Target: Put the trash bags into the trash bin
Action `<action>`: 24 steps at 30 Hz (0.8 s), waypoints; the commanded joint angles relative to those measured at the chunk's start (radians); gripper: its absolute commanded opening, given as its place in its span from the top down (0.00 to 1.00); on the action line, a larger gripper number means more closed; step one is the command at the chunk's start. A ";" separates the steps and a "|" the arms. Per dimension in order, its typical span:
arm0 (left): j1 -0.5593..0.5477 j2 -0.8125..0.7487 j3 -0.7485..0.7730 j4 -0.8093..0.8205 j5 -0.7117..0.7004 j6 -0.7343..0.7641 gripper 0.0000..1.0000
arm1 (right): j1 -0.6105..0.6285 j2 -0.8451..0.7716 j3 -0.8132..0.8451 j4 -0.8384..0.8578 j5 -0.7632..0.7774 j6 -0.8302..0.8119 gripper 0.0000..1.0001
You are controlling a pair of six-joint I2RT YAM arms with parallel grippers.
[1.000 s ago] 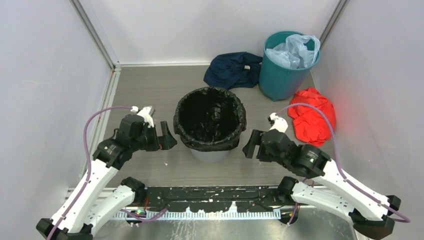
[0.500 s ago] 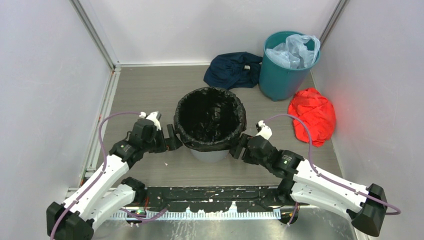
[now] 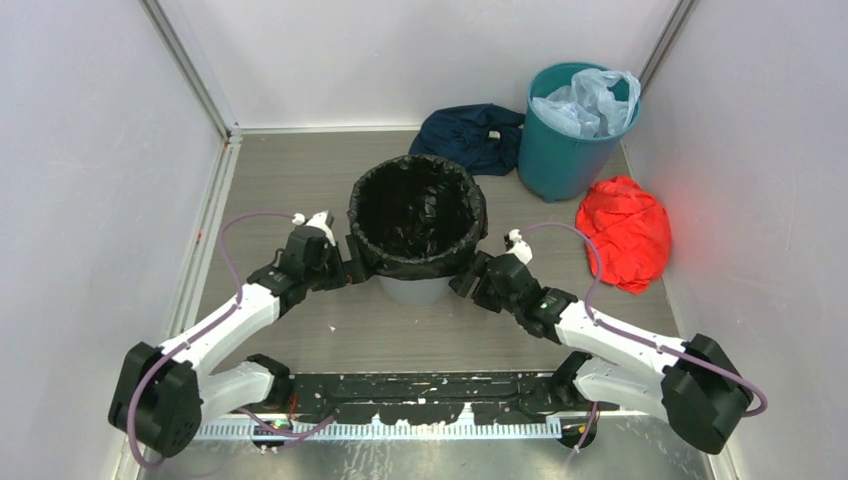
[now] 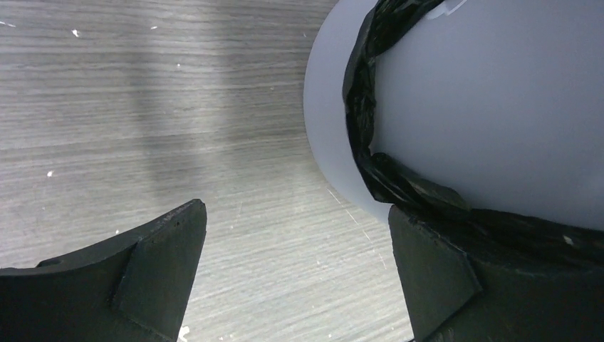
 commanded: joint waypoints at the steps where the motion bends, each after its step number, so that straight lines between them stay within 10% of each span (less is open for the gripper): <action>1: 0.004 0.071 0.053 0.128 -0.051 0.001 0.00 | -0.045 0.050 0.028 0.174 -0.069 -0.039 0.31; 7: 0.004 0.183 0.141 0.140 -0.065 0.022 0.00 | -0.146 0.097 0.103 0.129 -0.174 -0.126 0.30; 24: 0.004 -0.075 0.210 -0.226 -0.047 0.021 0.00 | -0.155 -0.192 0.674 -0.844 -0.084 -0.376 0.28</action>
